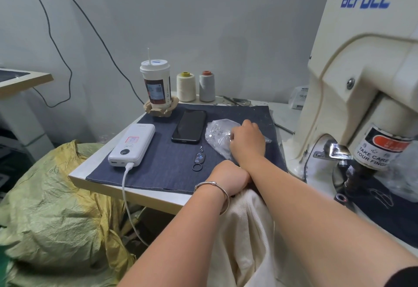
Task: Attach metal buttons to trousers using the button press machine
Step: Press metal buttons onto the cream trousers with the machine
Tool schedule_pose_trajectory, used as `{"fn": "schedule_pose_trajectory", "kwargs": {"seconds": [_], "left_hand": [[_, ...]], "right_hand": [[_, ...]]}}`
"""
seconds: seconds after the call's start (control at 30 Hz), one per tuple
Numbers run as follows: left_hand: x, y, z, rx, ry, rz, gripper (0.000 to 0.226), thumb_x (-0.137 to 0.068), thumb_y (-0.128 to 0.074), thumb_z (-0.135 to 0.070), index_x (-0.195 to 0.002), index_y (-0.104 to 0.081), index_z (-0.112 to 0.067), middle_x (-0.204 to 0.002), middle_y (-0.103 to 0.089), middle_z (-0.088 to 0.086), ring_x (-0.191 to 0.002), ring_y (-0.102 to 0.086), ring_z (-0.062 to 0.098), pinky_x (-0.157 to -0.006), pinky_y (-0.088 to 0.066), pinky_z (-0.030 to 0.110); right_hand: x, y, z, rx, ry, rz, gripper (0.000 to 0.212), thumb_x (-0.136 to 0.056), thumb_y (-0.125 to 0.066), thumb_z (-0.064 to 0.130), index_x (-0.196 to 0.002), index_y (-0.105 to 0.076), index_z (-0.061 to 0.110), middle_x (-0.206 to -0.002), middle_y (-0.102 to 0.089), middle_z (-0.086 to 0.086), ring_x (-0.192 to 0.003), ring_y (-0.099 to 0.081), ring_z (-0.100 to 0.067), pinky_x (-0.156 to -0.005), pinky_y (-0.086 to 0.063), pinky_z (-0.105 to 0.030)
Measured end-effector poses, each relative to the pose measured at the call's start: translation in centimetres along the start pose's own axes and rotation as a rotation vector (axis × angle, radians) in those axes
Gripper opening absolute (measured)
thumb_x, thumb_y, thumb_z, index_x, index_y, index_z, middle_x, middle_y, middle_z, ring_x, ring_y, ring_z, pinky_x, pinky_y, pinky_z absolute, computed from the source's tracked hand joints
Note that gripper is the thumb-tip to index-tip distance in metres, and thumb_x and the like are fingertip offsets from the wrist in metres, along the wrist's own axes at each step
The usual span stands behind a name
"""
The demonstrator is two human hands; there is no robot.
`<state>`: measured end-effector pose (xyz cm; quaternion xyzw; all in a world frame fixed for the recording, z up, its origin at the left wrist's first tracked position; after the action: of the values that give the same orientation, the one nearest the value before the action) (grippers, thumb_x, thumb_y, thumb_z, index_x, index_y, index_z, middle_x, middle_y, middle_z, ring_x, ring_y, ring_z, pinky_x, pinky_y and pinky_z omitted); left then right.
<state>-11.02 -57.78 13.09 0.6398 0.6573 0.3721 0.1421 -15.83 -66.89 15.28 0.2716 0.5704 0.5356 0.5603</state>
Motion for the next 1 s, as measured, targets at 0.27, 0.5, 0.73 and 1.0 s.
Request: {"fn": "schedule_pose_trajectory", "kwargs": {"seconds": [0.27,0.5,0.73,1.0], "left_hand": [[-0.4,-0.1,0.2,0.036,0.018,-0.003,0.011,-0.089,-0.053,-0.017,-0.083,-0.059,-0.010,-0.067,-0.055,0.002,-0.055,-0.047,0.015,-0.046,-0.033,0.024],[-0.5,-0.1,0.2,0.008,0.023,-0.004,0.017,-0.089,-0.053,-0.015,-0.073,-0.053,-0.012,-0.065,-0.052,0.002,-0.053,-0.044,0.015,-0.044,-0.031,0.024],[-0.3,-0.1,0.3,0.048,0.045,-0.005,0.014,-0.088,-0.055,-0.017,-0.074,-0.055,-0.013,-0.062,-0.052,0.001,-0.051,-0.043,0.015,-0.044,-0.031,0.023],[0.5,0.2,-0.6,-0.034,0.014,-0.013,0.024,-0.097,-0.049,-0.019,-0.100,-0.069,-0.006,-0.099,-0.070,0.012,-0.061,-0.051,0.018,-0.044,-0.036,0.015]], "right_hand": [[-0.1,-0.2,-0.1,0.017,0.007,-0.006,0.026,-0.095,-0.047,0.014,-0.109,-0.069,0.014,-0.116,-0.054,-0.007,-0.112,-0.046,-0.024,-0.082,-0.043,-0.032],[-0.2,-0.3,-0.1,0.006,0.005,0.007,0.026,-0.096,-0.048,0.016,-0.110,-0.070,0.018,-0.117,-0.053,-0.006,-0.112,-0.046,-0.025,-0.082,-0.042,-0.033],[-0.2,0.0,-0.2,-0.067,-0.007,-0.034,0.026,-0.096,-0.047,0.020,-0.105,-0.072,0.017,-0.113,-0.052,-0.006,-0.108,-0.045,-0.024,-0.079,-0.044,-0.034],[2.0,4.3,0.2,-0.310,0.031,-0.166,0.020,-0.093,-0.054,0.022,-0.092,-0.071,0.011,-0.104,-0.049,-0.003,-0.103,-0.041,-0.022,-0.073,-0.045,-0.036]]}}
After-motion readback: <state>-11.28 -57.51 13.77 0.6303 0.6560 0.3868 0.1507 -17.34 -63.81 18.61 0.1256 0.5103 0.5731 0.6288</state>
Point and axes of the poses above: each hand's wrist, its own x-axis away from the middle knuckle, its own y-axis out of the back of the hand, z = x × y, the point moved 4 cm from there along -x, towards the middle knuckle
